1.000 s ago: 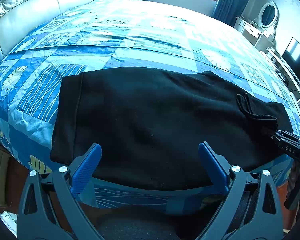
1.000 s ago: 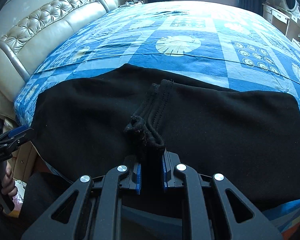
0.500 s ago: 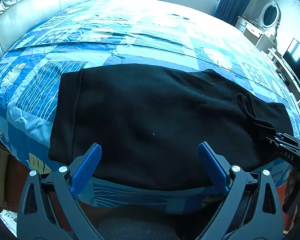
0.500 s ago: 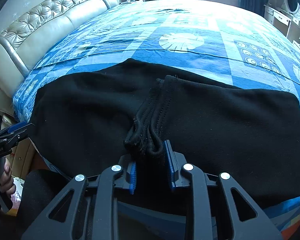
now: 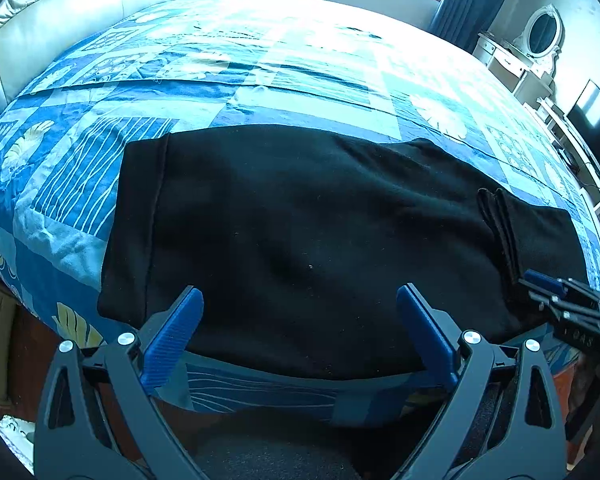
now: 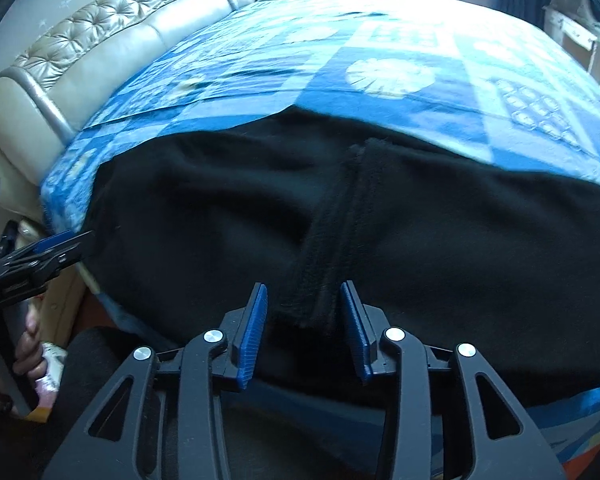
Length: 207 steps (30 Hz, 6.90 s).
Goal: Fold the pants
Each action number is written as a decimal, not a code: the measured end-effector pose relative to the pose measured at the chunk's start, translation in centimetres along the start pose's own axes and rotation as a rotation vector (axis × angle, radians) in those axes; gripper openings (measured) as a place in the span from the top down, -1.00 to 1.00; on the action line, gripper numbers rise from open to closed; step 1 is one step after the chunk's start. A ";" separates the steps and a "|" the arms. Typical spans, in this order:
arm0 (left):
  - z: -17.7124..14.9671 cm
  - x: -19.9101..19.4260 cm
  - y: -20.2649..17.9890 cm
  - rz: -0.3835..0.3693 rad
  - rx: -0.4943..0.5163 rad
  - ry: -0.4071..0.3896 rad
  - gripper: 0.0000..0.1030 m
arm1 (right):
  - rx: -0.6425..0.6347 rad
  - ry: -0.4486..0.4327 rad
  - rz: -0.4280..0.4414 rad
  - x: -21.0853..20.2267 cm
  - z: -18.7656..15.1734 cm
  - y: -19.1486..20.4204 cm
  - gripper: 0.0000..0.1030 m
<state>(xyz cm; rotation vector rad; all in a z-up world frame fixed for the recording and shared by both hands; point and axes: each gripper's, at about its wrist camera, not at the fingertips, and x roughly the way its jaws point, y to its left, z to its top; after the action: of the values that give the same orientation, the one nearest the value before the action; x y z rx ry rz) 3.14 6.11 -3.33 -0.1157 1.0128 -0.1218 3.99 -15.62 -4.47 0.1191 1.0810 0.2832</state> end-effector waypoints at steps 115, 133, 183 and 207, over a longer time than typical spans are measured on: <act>0.7 3.7 2.6 0.087 0.007 0.085 -0.90 | 0.635 -0.182 -0.013 -7.4 -5.1 -27.2 -0.22; 0.6 3.7 2.5 0.083 0.006 0.086 -0.90 | 0.736 -0.172 0.283 -4.2 -9.2 -29.0 0.38; 2.2 0.5 4.8 0.107 0.005 -0.032 -0.91 | 0.319 0.021 0.217 0.6 -1.8 -10.8 0.27; 6.0 7.4 16.2 -0.498 -0.177 0.127 -0.65 | 0.213 -0.021 0.166 1.1 -1.7 -7.9 -0.29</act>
<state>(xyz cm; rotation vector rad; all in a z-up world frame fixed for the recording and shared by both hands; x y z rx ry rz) 12.85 21.22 -8.88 -0.5274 1.1041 -0.4988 4.31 -22.89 -8.04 0.4025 1.0803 0.3143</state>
